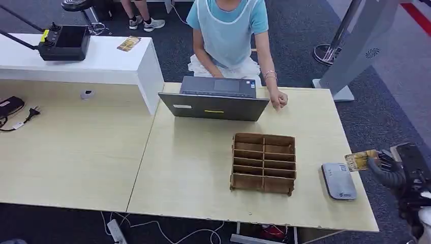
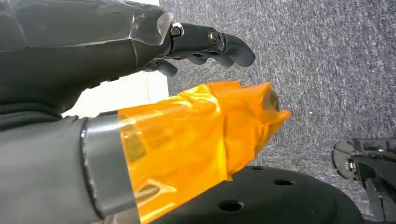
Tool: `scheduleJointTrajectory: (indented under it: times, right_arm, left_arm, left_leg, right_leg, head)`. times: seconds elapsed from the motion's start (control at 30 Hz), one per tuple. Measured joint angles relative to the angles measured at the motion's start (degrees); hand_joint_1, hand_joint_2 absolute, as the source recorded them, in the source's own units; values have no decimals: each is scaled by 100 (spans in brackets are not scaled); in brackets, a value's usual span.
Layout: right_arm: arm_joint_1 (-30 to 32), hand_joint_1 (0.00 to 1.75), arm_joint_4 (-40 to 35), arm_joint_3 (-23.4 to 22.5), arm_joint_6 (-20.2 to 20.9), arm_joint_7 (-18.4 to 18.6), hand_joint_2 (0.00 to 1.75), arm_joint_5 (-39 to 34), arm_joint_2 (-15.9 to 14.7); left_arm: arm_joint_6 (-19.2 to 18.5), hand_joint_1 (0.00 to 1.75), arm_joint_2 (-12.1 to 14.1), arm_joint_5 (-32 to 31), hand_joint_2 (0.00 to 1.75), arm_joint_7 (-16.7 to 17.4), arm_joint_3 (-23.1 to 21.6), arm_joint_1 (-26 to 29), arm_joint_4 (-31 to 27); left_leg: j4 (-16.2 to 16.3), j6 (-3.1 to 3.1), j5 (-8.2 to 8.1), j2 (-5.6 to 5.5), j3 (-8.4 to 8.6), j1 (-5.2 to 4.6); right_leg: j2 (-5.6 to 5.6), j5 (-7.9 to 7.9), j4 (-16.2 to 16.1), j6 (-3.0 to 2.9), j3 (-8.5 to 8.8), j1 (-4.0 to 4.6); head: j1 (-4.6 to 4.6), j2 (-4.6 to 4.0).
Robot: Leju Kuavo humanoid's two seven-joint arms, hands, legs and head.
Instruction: Pass the card to the sensor for recognition and then transmit it.
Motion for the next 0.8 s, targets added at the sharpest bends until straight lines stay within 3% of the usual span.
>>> scheduleJointTrajectory:
  times: [0.8]
  right_arm:
    - [150,175,378,0,70,-31,175,155,295]
  left_arm:
    - [0,0,0,-83,0,15,0,0,0]
  left_leg:
    - [0,0,0,0,0,0]
  right_leg:
    - [0,0,0,0,-1,0]
  head:
    - [0,0]
